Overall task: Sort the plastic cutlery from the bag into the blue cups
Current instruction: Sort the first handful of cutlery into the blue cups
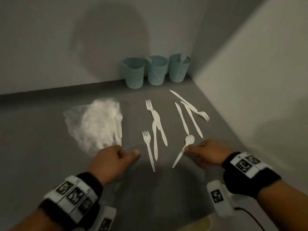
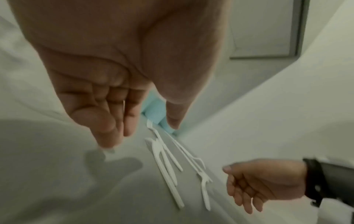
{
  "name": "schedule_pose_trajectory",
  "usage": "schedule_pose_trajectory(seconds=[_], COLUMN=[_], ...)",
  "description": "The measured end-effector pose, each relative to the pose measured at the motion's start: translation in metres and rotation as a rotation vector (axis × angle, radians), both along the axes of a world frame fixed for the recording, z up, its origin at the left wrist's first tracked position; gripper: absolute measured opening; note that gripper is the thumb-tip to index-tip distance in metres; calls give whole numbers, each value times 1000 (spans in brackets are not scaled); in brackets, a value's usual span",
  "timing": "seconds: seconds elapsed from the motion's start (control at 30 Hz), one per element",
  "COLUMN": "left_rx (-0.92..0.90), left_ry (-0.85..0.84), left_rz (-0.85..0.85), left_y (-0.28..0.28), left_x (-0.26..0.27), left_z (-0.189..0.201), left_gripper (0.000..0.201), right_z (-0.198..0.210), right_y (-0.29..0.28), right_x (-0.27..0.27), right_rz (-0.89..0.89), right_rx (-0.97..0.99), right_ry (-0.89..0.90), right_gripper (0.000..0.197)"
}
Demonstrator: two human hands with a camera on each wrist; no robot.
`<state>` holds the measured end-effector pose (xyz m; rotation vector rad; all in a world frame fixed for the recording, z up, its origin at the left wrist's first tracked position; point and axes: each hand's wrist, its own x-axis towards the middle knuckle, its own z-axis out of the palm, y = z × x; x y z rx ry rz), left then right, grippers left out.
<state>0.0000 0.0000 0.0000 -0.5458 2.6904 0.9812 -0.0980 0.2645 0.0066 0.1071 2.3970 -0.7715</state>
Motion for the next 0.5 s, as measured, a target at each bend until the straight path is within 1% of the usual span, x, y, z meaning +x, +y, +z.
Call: schedule_pose_trajectory(seconds=[0.03, 0.07, 0.1, 0.13, 0.2, 0.3, 0.4, 0.5], left_rx=[-62, -130, -161, -171, -212, -329, -307, -267], left_ry=[-30, -68, -85, -101, -94, -91, -116, -126], left_rz=[17, 29, 12, 16, 41, -9, 28, 26], left_y=[12, 22, 35, 47, 62, 68, 69, 66], left_x=[-21, -34, -50, -60, -77, -86, -88, -86], left_z=[-12, -17, -23, -24, -30, -39, -38, -39], left_gripper=[68, 77, 82, 79, 60, 39, 29, 27], right_z=[-8, -12, -20, -27, -34, -40, -38, -29], right_y=[-10, -17, -25, -31, -35, -29, -19, -10], right_x=[-9, -16, -24, -30, -42, -50, -48, -45], right_rz=[-11, -29, 11, 85, 159, 204, 230, 270], right_rx=[-16, -7, 34, 94, 152, 131, 135, 106], right_ry=[-46, -41, -19, 20, 68, 55, 62, 129], right_gripper=[42, 42, 42, 41, 39, 33, 32, 35])
